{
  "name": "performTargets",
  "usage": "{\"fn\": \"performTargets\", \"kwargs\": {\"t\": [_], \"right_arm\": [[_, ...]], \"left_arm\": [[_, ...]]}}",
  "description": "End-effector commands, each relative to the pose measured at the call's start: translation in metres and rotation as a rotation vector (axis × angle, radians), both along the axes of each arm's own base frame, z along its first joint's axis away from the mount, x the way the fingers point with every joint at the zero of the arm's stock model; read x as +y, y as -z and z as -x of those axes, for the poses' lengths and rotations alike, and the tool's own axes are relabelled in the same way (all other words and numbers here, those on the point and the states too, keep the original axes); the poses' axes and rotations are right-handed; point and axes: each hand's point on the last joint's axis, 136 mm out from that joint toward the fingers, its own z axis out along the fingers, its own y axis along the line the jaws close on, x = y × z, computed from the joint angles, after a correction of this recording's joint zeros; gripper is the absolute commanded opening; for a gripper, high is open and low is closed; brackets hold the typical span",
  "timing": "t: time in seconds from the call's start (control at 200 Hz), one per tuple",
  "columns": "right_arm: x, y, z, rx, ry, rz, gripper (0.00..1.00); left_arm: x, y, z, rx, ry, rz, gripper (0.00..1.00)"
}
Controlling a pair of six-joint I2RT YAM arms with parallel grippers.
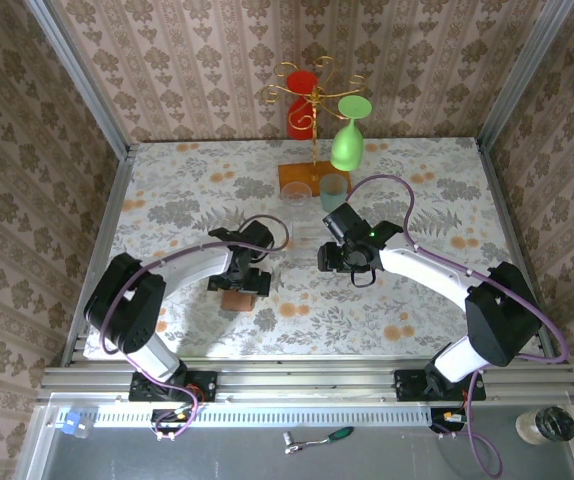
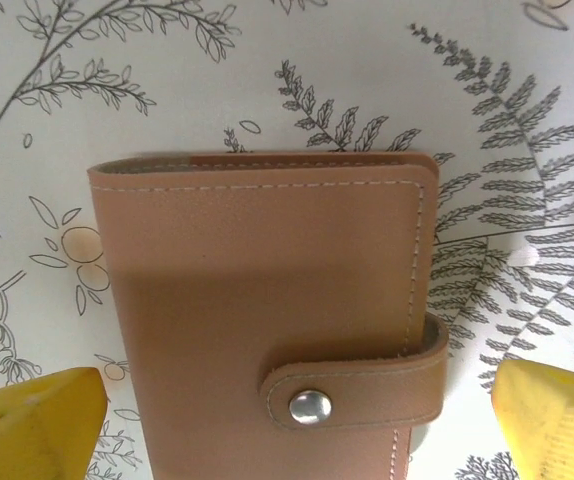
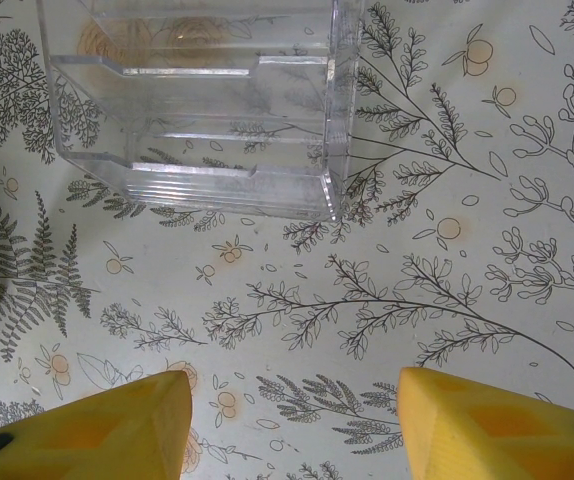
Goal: Take the credit cards out of the card holder
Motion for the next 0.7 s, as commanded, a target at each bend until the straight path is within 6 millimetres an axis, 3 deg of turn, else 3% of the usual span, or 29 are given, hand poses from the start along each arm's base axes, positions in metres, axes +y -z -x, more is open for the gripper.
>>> {"fn": "performTargets", "kwargs": {"t": [0.0,0.2,0.425,0.695], "right_arm": [[0.003,-0.003,0.001,0.005,0.006,-0.005,0.57],[0.004,-0.001,0.001,0.009,0.004,-0.005,0.57],[0.005,0.0,0.002,0.012,0.001,-0.003,0.58],[0.003,-0.002,0.003,0.007,0.002,-0.003,0.58]], "left_arm": [[0.001,0.002,0.003,0.015,-0.023,0.014,1.0],[0.002,0.008,0.005,0.022,-0.054,0.102,0.99],[0.014,0.013,0.002,0.033,-0.056,0.07,0.97],[0.005,0.007,-0.001,0.031,-0.032,0.099,0.83]]}}
